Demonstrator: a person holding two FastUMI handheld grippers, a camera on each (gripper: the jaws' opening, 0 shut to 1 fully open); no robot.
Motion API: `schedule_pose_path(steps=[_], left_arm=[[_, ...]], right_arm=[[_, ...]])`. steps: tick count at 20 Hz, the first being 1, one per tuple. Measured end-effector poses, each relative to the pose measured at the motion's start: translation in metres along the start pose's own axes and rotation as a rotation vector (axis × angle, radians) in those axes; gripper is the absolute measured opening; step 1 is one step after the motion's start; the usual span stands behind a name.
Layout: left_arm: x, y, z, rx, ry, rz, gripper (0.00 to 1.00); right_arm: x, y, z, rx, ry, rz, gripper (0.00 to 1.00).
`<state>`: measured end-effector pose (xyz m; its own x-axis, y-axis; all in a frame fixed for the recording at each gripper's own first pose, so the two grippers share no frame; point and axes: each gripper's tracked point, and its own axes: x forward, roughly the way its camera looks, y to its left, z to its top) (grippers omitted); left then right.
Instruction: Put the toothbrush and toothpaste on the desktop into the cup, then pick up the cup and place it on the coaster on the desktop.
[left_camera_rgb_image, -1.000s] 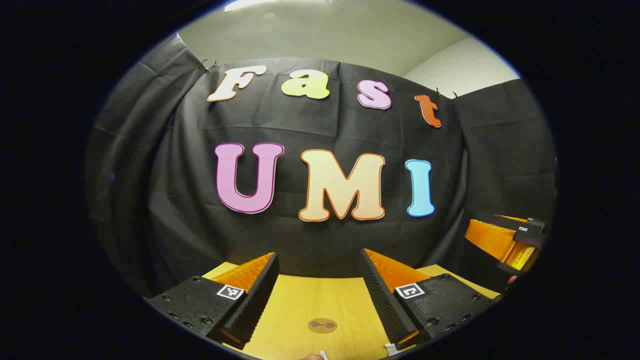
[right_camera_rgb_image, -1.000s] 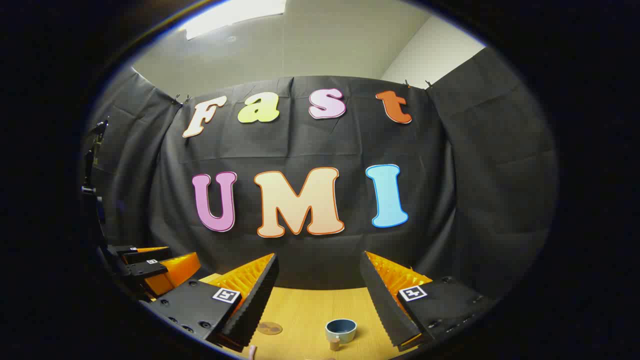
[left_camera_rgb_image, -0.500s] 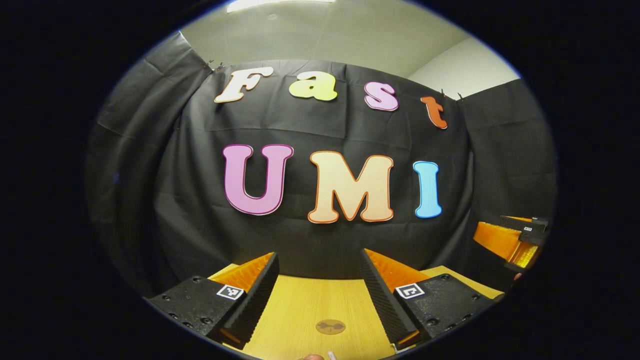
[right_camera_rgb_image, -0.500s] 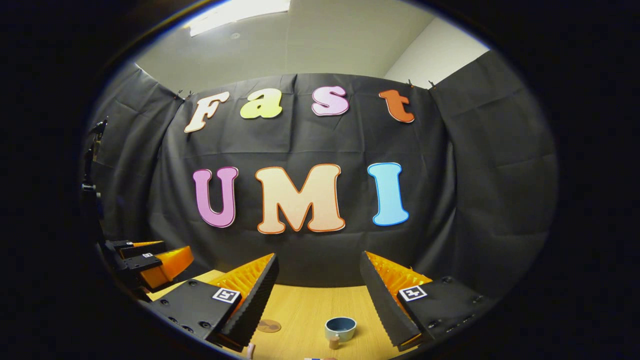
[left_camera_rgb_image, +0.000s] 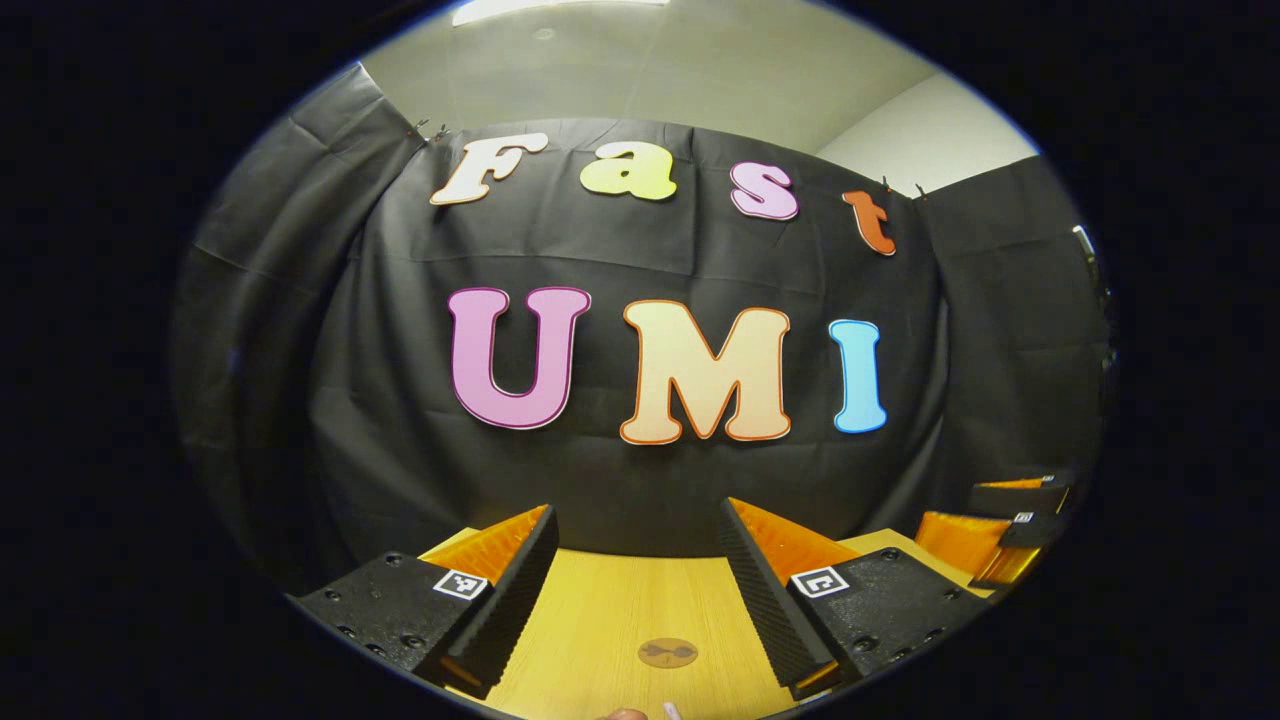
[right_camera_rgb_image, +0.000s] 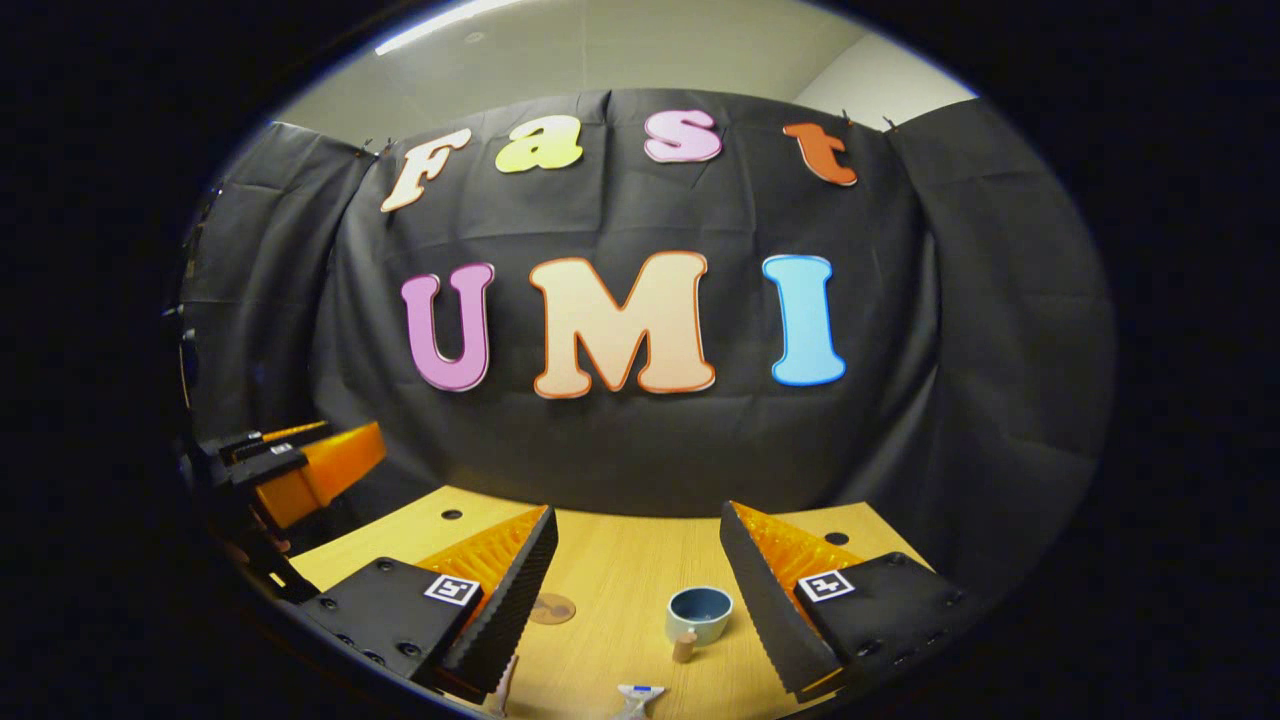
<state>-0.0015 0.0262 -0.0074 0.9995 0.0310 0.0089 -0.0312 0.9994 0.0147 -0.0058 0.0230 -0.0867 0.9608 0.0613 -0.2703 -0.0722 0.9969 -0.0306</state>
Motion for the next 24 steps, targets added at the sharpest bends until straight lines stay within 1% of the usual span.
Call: schedule_pose_path(steps=[6,13,17,23,24], left_arm=[[-0.003,0.003,-0.004,0.000,0.012,0.008,0.94],[-0.010,0.009,-0.009,0.007,0.024,0.027,0.94],[-0.014,0.014,-0.014,0.009,0.037,0.043,0.94],[-0.015,0.022,-0.025,0.015,0.064,0.068,0.94],[-0.016,0.024,-0.025,0.017,0.068,0.072,0.94]], right_arm=[[0.005,-0.003,-0.078,-0.021,0.203,0.017,1.00],[0.001,-0.002,-0.156,-0.022,0.423,0.045,0.99],[-0.002,-0.001,-0.193,-0.037,0.515,0.049,1.00],[-0.011,-0.006,-0.259,-0.009,0.719,0.034,1.00],[-0.011,-0.006,-0.268,-0.005,0.748,0.032,0.99]])
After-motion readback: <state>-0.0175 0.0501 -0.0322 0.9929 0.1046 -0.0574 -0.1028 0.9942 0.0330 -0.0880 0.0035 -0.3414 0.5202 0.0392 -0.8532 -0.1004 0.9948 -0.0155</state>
